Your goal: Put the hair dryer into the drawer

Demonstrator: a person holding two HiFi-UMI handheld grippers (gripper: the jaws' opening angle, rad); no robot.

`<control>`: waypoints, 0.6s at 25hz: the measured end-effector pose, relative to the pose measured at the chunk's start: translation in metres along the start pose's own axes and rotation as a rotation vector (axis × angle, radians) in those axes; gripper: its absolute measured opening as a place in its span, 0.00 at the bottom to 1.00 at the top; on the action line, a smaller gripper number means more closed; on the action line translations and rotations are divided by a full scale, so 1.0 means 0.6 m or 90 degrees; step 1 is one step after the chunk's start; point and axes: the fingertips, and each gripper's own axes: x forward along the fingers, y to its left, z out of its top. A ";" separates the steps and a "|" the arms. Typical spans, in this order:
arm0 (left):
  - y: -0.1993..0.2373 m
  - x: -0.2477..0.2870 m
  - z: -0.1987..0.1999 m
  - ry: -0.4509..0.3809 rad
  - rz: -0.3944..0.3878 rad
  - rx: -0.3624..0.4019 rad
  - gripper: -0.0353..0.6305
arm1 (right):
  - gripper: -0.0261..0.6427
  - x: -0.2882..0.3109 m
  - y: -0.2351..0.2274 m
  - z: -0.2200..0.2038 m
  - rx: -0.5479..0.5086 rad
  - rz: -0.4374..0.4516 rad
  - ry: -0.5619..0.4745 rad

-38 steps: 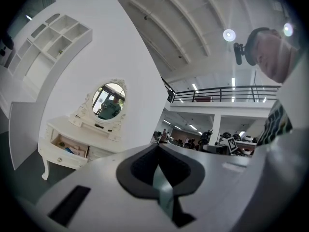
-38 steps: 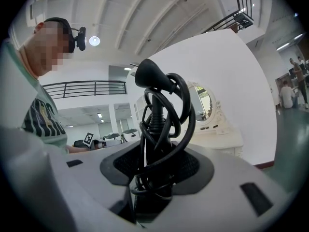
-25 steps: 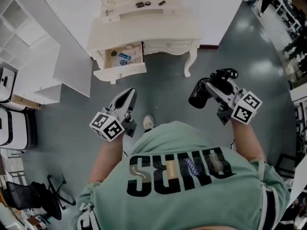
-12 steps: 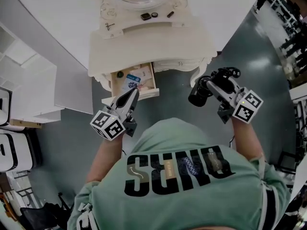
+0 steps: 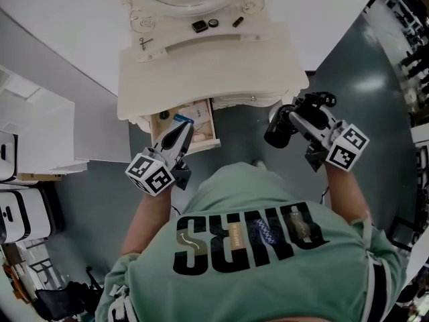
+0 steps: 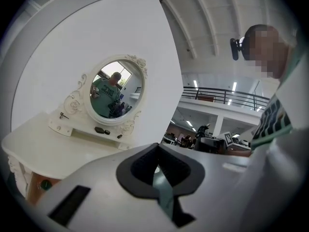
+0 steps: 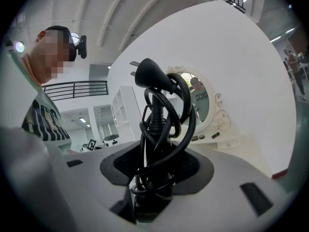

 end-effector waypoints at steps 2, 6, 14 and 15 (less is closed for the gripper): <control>0.001 0.039 0.002 -0.006 0.019 0.011 0.07 | 0.31 0.006 -0.042 0.014 -0.009 0.026 0.005; -0.006 0.111 0.001 -0.034 0.072 0.005 0.07 | 0.31 0.016 -0.116 0.027 -0.037 0.080 0.031; 0.000 0.193 0.010 -0.044 0.104 0.002 0.07 | 0.31 0.045 -0.203 0.040 -0.045 0.120 0.062; 0.009 0.195 0.011 -0.042 0.103 0.001 0.07 | 0.31 0.051 -0.208 0.038 -0.043 0.116 0.062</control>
